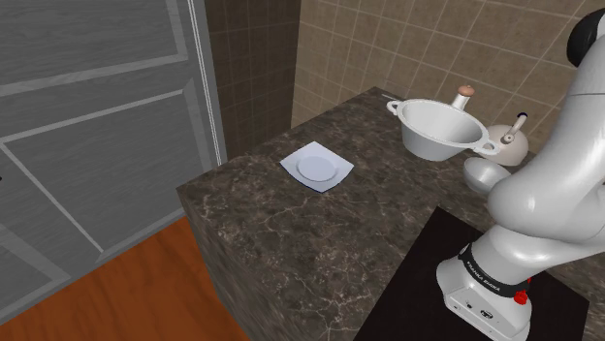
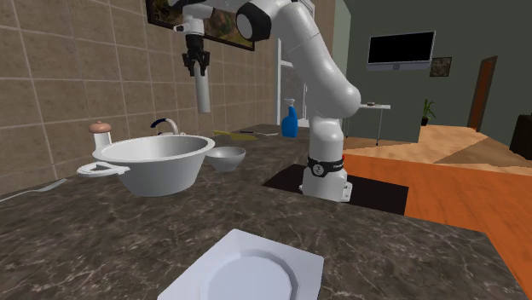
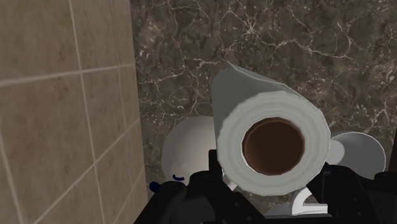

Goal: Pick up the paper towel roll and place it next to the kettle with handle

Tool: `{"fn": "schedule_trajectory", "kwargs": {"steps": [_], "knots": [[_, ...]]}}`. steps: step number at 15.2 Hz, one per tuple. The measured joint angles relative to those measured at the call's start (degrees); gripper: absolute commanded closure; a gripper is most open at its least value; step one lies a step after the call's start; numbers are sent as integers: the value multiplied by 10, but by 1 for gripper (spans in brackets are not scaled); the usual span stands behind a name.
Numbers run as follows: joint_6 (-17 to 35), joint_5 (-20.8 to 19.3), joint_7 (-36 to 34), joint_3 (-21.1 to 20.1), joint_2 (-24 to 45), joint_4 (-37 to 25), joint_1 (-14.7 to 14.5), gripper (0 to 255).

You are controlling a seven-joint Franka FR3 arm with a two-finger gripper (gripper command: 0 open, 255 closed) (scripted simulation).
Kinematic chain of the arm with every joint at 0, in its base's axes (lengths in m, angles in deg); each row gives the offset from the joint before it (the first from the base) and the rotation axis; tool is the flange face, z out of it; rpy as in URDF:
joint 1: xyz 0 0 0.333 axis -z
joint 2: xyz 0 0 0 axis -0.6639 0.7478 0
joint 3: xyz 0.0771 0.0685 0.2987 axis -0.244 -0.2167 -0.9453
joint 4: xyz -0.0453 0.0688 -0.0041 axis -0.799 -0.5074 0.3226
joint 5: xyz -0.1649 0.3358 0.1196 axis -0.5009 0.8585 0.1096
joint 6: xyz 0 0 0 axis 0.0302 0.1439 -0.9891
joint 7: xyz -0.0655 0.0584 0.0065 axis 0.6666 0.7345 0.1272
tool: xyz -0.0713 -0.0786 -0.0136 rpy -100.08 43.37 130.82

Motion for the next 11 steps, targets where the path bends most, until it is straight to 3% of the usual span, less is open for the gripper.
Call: {"fn": "schedule_trajectory", "kwargs": {"steps": [11], "knots": [[94,-7,8,11,-9,116,-55,255]]}}
